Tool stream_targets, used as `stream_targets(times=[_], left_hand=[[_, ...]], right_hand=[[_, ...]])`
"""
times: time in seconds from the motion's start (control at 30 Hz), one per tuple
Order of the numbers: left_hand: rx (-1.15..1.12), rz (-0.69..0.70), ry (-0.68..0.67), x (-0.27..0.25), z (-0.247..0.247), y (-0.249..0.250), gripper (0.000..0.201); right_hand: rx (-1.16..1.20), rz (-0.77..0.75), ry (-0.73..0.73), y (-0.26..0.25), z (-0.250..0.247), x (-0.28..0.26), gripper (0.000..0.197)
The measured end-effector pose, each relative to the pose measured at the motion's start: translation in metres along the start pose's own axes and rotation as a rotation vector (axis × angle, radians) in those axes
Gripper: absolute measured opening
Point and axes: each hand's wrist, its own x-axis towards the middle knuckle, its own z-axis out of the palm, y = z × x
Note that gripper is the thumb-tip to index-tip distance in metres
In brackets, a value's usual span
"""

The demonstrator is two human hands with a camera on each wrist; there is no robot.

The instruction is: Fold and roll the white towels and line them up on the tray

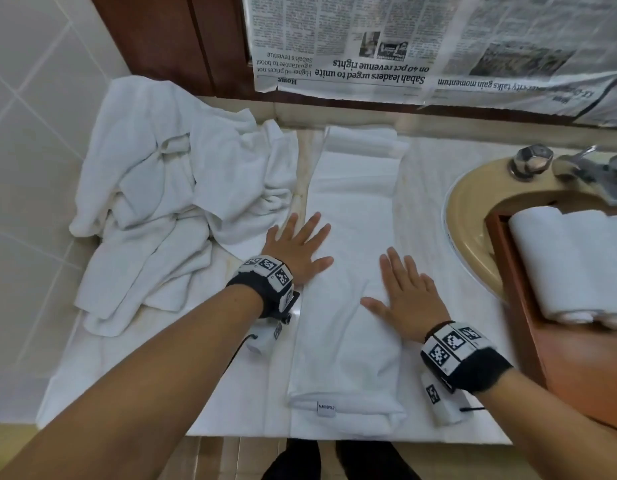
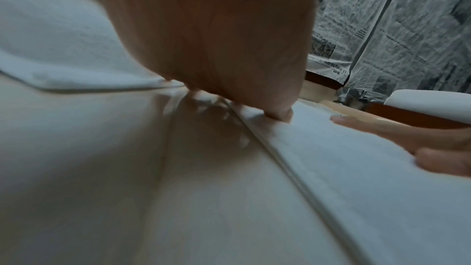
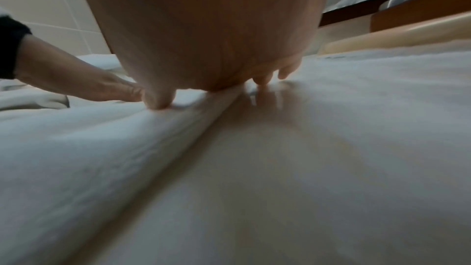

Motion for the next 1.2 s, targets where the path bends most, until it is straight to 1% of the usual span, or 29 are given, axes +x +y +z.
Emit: stream_targets(times=[0.1,0.17,0.23,0.3,0.37,0.4,0.47,0.5,0.53,0.57,0.6,0.67,0.73,0.77,0.8,0.83,0.9,1.0,1.07,1.13,1.2], left_hand=[[0.013,-0.011,-0.003,-0.002,-0.001,0.007,0.072],[0.007,0.015,0.014,-0.006,0.003,0.012,0.075],[0.002,0.053,0.041,-0.011,0.014,0.018,0.077],[0.011,0.046,0.060,-0.016,0.024,0.022,0.075],[0.020,0.010,0.061,-0.019,0.027,0.024,0.074],[0.027,-0.003,0.057,-0.019,0.026,0.026,0.074],[0.036,-0.024,0.044,-0.019,0.023,0.028,0.075],[0.039,-0.036,0.037,-0.018,0.021,0.029,0.076],[0.040,-0.046,0.031,-0.019,0.020,0.030,0.075],[0.039,-0.055,0.027,-0.019,0.019,0.032,0.075],[0.037,-0.063,0.025,-0.019,0.019,0.034,0.075],[0.037,-0.078,0.028,-0.019,0.017,0.036,0.075],[0.036,-0.094,0.026,-0.018,0.016,0.036,0.075],[0.032,-0.101,0.019,-0.017,0.016,0.037,0.075],[0.027,-0.110,0.012,-0.017,0.016,0.037,0.075],[0.020,-0.119,0.004,-0.017,0.016,0.038,0.075],[0.011,-0.143,-0.010,-0.016,0.016,0.039,0.075],[0.012,-0.167,-0.025,-0.015,0.014,0.041,0.076],[0.014,-0.174,-0.034,-0.015,0.012,0.042,0.076],[0.020,-0.177,-0.037,-0.015,0.012,0.043,0.076],[0.029,-0.178,-0.038,-0.015,0.012,0.043,0.076]], right_hand=[[0.009,-0.006,0.012,0.006,0.000,0.009,0.096],[0.000,-0.027,0.024,0.012,-0.005,0.020,0.095],[0.012,-0.061,0.019,0.025,-0.015,0.031,0.090],[0.068,-0.090,0.000,0.035,-0.027,0.037,0.085],[0.238,-0.078,0.040,0.038,-0.031,0.029,0.079],[0.390,-0.052,0.100,0.038,-0.028,0.022,0.071],[0.719,0.012,0.244,0.033,-0.017,0.001,0.046],[0.812,0.038,0.288,0.030,-0.011,-0.010,0.034],[0.823,0.052,0.300,0.028,-0.005,-0.021,0.026],[0.795,0.055,0.277,0.029,0.000,-0.031,0.023],[0.772,0.046,0.230,0.030,0.003,-0.041,0.024],[0.776,0.017,0.097,0.033,0.003,-0.058,0.036],[0.760,-0.039,-0.068,0.036,-0.001,-0.074,0.055],[0.692,-0.079,-0.130,0.036,-0.001,-0.081,0.064],[0.604,-0.122,-0.162,0.037,0.001,-0.086,0.069],[0.522,-0.155,-0.165,0.037,0.004,-0.089,0.071],[0.450,-0.167,-0.130,0.037,0.011,-0.093,0.065],[0.560,-0.106,-0.047,0.037,0.023,-0.100,0.042],[0.644,-0.045,0.040,0.041,0.031,-0.106,0.029],[0.713,-0.020,0.117,0.045,0.037,-0.111,0.025],[0.781,-0.030,0.158,0.048,0.039,-0.117,0.023]])
